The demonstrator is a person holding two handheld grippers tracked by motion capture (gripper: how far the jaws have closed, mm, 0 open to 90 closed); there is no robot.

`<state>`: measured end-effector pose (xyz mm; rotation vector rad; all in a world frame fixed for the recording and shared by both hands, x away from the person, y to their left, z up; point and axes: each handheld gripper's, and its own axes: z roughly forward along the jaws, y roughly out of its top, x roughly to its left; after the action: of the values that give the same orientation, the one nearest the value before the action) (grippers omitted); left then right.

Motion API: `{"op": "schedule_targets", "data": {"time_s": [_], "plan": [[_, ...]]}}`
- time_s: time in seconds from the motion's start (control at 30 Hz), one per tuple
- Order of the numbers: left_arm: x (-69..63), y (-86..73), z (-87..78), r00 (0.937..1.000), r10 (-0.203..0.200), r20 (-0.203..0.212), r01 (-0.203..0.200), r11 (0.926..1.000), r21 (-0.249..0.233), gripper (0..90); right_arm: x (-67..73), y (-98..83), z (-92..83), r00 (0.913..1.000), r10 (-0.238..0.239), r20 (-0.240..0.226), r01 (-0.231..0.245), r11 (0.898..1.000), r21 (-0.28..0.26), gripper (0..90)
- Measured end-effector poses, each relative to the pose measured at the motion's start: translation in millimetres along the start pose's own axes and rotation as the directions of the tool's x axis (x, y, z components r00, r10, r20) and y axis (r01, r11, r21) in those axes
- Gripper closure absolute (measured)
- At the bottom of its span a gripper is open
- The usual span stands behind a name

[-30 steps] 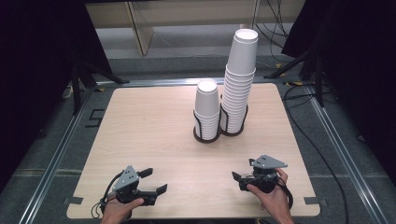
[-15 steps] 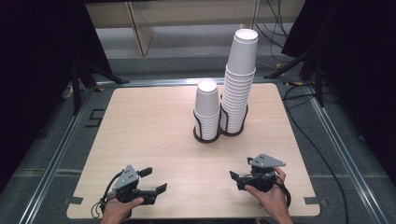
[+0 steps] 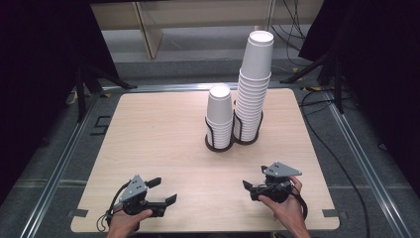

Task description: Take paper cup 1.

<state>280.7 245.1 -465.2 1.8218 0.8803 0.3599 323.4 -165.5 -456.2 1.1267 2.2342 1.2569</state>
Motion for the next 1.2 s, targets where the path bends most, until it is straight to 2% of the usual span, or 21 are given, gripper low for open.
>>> {"op": "schedule_targets", "data": {"time_s": [0.1,0.13,0.2,0.33,0.37,0.47,0.53,0.57,0.6,0.67,0.73,0.77,0.8,0.83,0.87,1.0,1.03,1.1,1.13,1.17,1.2], "plan": [[-0.3,-0.2,1.4,1.0,-0.008,0.005,0.008,0.9999,-0.015,14.5,-1.8,3.9,-1.8,0.9997,-0.015,0.017,0.015,1.0,-0.001,15.8],[-0.4,-0.1,1.4,1.0,-0.008,0.004,0.008,0.9999,-0.014,14.5,-0.2,4.6,-2.5,0.9998,0.011,0.014,-0.011,1.0,0.002,15.8],[-0.2,-0.2,1.7,1.0,-0.008,0.006,0.008,0.9998,-0.017,14.5,-2.6,5.4,-2.0,0.9997,-0.014,0.022,0.014,1.0,-0.012,15.9],[-0.2,-0.2,1.5,1.0,-0.007,0.003,0.007,0.9999,-0.015,14.5,-2.1,7.3,-1.7,0.9999,0.005,0.013,-0.005,1.0,-0.011,16.0],[0.8,0.0,0.5,1.0,0.006,0.003,-0.006,1.0,-0.003,14.6,-3.0,8.3,-2.0,0.9998,-0.01,0.018,0.01,1.0,-0.01,16.1],[1.1,-0.1,0.9,1.0,0.002,0.0,-0.002,1.0,-0.008,14.6,-4.3,11.3,-1.3,0.9993,-0.033,0.018,0.034,0.999,-0.023,16.1],[1.5,0.1,0.8,1.0,0.002,-0.005,-0.002,1.0,-0.008,14.6,-3.8,14.1,-0.5,0.9997,-0.026,0.002,0.026,0.999,-0.023,16.1],[1.3,0.3,0.3,1.0,0.0,-0.007,0.0,1.0,-0.008,14.6,-4.1,16.0,-1.2,0.9993,-0.035,0.015,0.035,0.999,-0.026,16.2],[0.6,0.4,0.2,0.9999,-0.006,-0.011,0.006,0.9999,-0.011,14.5,-2.7,17.7,-1.2,0.9996,-0.023,0.013,0.024,0.999,-0.021,16.1],[0.1,0.6,0.4,0.9999,-0.01,-0.013,0.009,0.9998,-0.019,14.5,-3.9,22.0,0.6,0.9986,-0.05,0.016,0.051,0.998,-0.036,16.4],[0.1,0.5,0.5,0.9998,-0.01,-0.014,0.01,0.9998,-0.02,14.5,-2.9,26.7,2.3,0.9989,-0.042,0.019,0.043,0.998,-0.037,16.3],[0.2,0.5,0.3,0.9999,-0.009,-0.014,0.009,0.9998,-0.019,14.6,-3.9,29.4,3.4,0.9979,-0.06,0.024,0.062,0.997,-0.052,16.4],[0.4,0.5,0.2,0.9998,-0.01,-0.014,0.01,0.9998,-0.018,14.5,-2.5,32.1,3.1,0.9992,-0.038,0.012,0.038,0.999,-0.038,16.4],[1.2,0.7,-0.5,0.9999,-0.001,-0.015,0.001,1.0,-0.009,14.5,-2.8,34.8,3.7,0.9986,-0.047,0.025,0.049,0.997,-0.056,16.4],[1.2,0.7,-0.5,0.9999,-0.001,-0.015,0.001,1.0,-0.009,14.5,-2.2,37.5,3.7,0.9994,-0.032,0.011,0.032,0.998,-0.049,16.4],[0.6,0.7,0.1,0.9998,-0.012,-0.017,0.012,0.9997,-0.02,14.5,-3.9,46.5,7.6,0.9991,-0.041,0.009,0.042,0.997,-0.072,16.0],[1.3,0.8,-0.5,0.9998,-0.002,-0.017,0.002,0.9999,-0.011,14.5,-3.0,48.5,7.9,0.9997,-0.026,0.0,0.026,0.998,-0.057,16.0],[1.3,0.8,-0.2,0.9998,-0.003,-0.019,0.003,1.0,-0.01,14.5,-3.7,52.7,10.5,0.9996,-0.028,-0.002,0.028,0.997,-0.073,16.0],[1.4,0.9,-0.1,0.9998,-0.003,-0.019,0.002,0.9999,-0.01,14.5,-1.7,55.2,10.2,1.0,-0.008,-0.003,0.008,0.998,-0.066,15.9],[1.5,0.9,-0.1,0.9998,-0.002,-0.019,0.002,0.9999,-0.01,14.5,-2.9,58.3,11.8,0.9993,-0.036,-0.004,0.035,0.996,-0.081,15.9],[2.1,0.8,0.8,0.9999,-0.003,-0.014,0.003,0.9998,-0.019,14.5,-1.8,61.3,11.9,0.9995,-0.031,-0.009,0.03,0.996,-0.082,15.9]]}}
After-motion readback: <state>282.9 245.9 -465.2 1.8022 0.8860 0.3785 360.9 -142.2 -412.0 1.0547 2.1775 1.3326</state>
